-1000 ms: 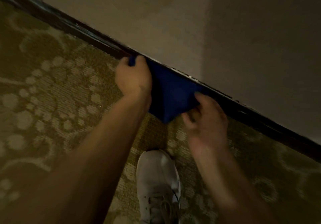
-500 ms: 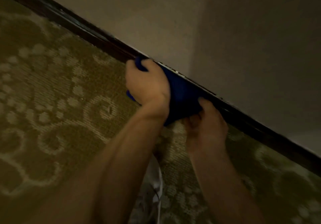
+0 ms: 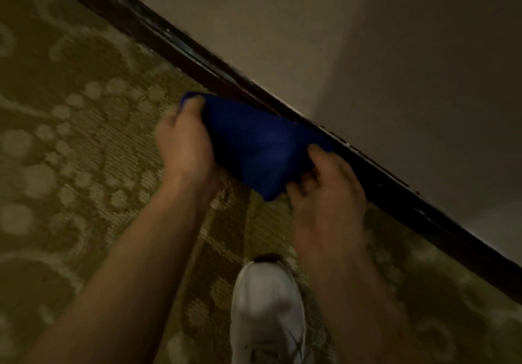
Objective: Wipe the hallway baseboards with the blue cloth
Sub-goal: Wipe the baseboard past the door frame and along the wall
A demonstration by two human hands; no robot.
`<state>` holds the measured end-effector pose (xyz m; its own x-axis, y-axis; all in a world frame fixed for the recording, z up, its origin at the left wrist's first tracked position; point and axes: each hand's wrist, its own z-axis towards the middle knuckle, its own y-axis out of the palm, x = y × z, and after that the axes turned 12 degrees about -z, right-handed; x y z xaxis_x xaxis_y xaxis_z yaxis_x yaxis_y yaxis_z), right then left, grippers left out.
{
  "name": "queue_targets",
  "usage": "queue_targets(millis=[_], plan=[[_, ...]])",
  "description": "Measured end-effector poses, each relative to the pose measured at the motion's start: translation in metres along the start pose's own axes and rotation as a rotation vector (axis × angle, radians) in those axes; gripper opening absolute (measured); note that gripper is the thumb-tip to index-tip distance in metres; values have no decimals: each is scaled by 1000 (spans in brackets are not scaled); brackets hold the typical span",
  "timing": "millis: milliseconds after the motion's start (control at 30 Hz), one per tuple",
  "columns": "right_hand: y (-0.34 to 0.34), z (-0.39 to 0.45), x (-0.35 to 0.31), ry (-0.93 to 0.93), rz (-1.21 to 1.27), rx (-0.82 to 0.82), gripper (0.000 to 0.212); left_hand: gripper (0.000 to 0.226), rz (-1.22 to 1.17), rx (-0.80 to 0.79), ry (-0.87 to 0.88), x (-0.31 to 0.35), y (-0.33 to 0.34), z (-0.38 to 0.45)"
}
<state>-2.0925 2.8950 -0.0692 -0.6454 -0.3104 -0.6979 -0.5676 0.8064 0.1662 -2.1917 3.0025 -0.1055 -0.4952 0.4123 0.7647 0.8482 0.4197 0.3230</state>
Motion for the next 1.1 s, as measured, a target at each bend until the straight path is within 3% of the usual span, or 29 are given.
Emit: queue_targets(millis=[167,300,400,567,767,900,967,1033,1100], plan=[[52,4,7,-24,44,-236,17,20,-116,-57,118,47,-26,41],[67,30,36,129,11,-156,14,16,65,-86,3,39,-37,61],[73,35,55,140,-63,-143,18,17,129,-66,19,24,-59,69],[84,39,61,97,-279,-113,37,20,129,2,30,24,-53,84],[94,57,56,130,-287,-28,74,19,90,-36,-27,27,-35,95],[85,57,60,288,64,74,62,20,196,-136,-32,30,-24,100],[85,57,59,264,32,-48,49,18,163,-151,-59,34,-27,97],[83,56,57,239,15,-122,51,14,167,-162,-93,39,-33,92],[84,58,52,195,-93,-108,49,13,216,-184,-109,46,-37,81]])
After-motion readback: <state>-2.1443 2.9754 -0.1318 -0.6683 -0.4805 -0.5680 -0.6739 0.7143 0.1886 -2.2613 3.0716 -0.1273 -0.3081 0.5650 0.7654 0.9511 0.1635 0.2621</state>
